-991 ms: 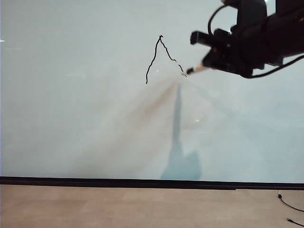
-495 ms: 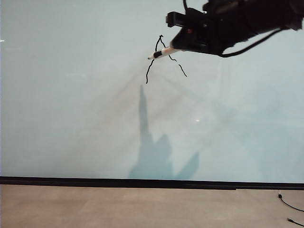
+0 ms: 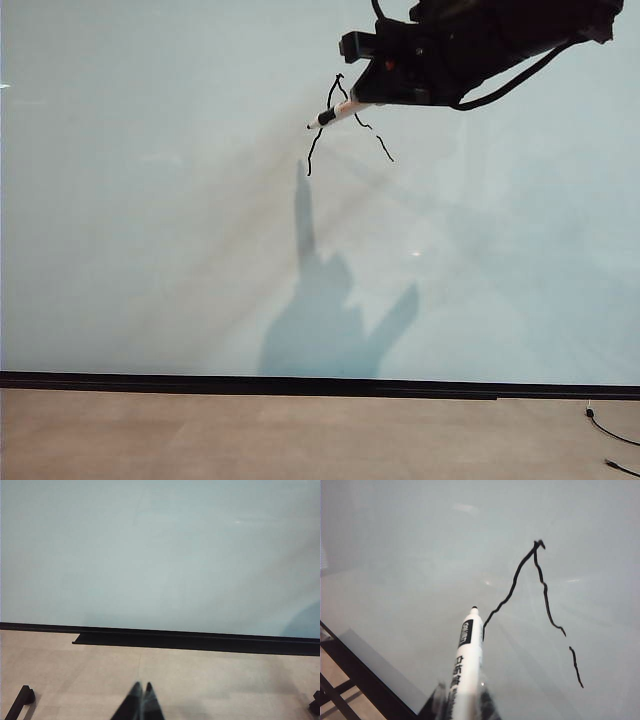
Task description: Pick up the pen on the shelf to the right of the whiteboard and write the letter A.
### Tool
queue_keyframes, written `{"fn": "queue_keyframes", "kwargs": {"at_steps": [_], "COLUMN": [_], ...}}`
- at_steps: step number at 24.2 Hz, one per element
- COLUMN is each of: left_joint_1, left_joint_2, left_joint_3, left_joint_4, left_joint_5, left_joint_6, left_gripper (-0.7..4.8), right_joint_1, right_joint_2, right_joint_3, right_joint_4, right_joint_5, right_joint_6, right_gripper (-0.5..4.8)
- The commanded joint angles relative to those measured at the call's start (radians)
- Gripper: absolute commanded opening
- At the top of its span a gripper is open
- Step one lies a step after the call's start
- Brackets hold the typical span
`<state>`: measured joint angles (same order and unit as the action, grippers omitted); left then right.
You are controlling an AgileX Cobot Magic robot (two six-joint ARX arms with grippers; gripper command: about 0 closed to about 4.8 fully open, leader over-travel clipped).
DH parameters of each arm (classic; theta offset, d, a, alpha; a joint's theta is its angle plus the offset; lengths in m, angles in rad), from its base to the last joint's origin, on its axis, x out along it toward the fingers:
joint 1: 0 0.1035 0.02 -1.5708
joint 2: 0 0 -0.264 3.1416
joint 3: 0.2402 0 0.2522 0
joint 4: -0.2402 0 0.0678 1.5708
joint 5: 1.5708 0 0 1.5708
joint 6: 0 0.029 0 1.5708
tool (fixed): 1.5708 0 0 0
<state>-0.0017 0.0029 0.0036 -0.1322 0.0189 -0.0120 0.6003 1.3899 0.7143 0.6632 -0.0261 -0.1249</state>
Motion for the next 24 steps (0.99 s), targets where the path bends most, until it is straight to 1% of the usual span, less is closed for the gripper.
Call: {"fn": "queue_keyframes", "kwargs": {"at_steps": [1,14,24], "left_joint_1": [0.0,0.0,0.0], "left_joint_2": [0.0,0.0,0.0], "left_joint_3": [0.003,0.003,0.003], "left_joint_4": [0.006,0.006,0.006], "left_joint_5": [0.004,0.004,0.004], "left_joint_6": [0.004,0.004,0.004], "left_gripper": [-0.05,-0.04,-0.04], "right_joint_1": [-0.004,-0.014,-0.018], "right_joint_2": [0.013,0.02,0.056], "right_joint_3": [0.012,0.013,0.037], "right_joint_4": [0.006,0.029,0.051], "right_joint_5": [0.014,0.05,0.046], "right_joint_6": [-0.003,-0.003,-0.003], "right_gripper": [-0.05,-0.05,-0.05]}}
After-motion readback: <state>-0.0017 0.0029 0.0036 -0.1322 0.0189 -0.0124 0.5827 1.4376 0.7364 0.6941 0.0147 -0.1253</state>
